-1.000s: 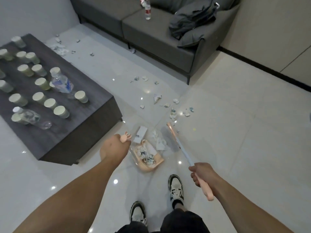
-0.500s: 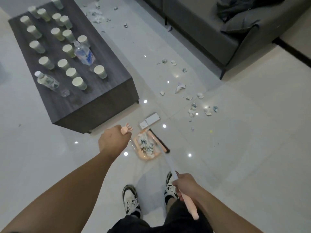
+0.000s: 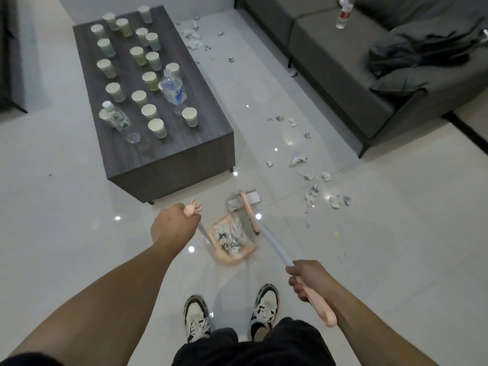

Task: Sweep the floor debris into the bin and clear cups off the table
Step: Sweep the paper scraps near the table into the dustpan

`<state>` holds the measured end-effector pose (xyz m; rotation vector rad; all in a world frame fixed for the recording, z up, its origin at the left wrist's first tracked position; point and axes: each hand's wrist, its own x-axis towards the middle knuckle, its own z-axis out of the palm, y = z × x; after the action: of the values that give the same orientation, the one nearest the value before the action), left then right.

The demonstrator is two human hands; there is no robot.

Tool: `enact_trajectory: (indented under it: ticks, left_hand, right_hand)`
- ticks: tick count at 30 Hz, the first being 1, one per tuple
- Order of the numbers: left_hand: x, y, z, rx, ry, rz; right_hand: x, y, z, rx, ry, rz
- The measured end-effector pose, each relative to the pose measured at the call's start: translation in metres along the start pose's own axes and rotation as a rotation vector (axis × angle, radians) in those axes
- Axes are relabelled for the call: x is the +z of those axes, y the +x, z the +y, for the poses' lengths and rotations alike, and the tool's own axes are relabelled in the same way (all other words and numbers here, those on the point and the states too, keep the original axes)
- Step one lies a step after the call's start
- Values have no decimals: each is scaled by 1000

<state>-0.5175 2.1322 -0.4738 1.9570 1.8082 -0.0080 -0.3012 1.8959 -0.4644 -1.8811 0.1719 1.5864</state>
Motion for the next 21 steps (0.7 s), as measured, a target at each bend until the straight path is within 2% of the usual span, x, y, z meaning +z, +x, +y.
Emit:
enact_trajectory:
  ticks: [11, 16, 21]
  left_hand:
    - [-3, 0, -39, -139, -38, 91]
    - [16, -1, -42, -209, -74, 116]
    - [18, 12, -44, -219, -79, 150]
  right_hand:
    - [28, 76, -59, -134, -322, 68]
    - [36, 118, -75, -146, -538, 110]
    - [42, 125, -66, -109, -757, 68]
